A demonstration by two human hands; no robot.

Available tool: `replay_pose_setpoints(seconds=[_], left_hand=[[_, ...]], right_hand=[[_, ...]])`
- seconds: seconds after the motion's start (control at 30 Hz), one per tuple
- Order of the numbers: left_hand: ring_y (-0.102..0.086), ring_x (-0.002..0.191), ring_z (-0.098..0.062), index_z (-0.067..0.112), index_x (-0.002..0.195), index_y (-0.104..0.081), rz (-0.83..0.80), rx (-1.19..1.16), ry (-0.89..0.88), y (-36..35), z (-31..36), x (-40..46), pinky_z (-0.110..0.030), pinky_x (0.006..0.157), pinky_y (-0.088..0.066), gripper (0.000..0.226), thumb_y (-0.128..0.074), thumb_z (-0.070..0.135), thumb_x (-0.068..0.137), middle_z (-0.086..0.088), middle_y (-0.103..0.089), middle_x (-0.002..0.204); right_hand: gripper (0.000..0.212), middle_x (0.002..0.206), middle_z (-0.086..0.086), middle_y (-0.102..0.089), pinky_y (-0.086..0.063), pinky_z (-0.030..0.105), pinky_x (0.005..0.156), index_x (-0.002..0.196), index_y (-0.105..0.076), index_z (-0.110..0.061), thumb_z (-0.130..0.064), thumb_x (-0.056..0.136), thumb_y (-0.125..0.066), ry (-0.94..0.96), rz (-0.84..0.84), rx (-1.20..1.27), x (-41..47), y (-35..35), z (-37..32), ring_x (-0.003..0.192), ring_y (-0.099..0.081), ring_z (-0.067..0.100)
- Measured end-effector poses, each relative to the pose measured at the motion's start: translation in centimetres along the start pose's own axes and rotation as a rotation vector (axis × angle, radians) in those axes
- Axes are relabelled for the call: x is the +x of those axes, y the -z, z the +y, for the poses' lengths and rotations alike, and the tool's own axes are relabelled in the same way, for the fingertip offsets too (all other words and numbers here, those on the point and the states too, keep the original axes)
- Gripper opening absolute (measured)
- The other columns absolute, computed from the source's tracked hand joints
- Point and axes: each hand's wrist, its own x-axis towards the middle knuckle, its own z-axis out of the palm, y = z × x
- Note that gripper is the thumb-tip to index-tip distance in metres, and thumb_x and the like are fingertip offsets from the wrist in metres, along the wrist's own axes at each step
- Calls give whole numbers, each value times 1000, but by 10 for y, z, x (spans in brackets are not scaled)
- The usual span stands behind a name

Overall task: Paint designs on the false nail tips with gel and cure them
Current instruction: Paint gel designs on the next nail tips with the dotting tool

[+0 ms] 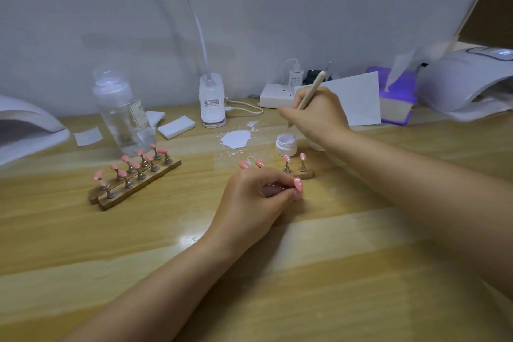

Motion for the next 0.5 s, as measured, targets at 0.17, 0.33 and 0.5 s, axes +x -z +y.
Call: replay_pose_setpoints(seconds=[0.17, 0.33, 0.5], left_hand=[[-55, 54, 14, 21, 68, -68, 4, 19, 4, 0, 0, 0, 1, 60, -36, 26, -67, -3, 77, 24, -62, 54], [-60, 62, 12, 24, 66, -68, 10, 13, 18, 0, 0, 0, 0, 63, -38, 27, -68, -2, 76, 19, -66, 60], [-63, 66, 9, 16, 71, -71, 4, 11, 18, -1, 0, 0, -4, 67, -43, 16, -68, 2, 78, 15, -69, 65]], right_hand=[[32, 43, -9, -55, -47, 22, 57, 60, -47, -16, -27, 85, -63, 1, 190, 428, -29, 19, -8, 49, -56, 5], [25, 46, -6, -60, -42, 12, 48, 58, -54, -18, -31, 72, -70, 8, 46, 749, -90, 26, -9, 45, -54, 2], [41, 42, -10, -41, -41, 27, 58, 48, -41, -20, -19, 70, -76, -58, 32, 764, -105, 17, 2, 57, -51, 22]])
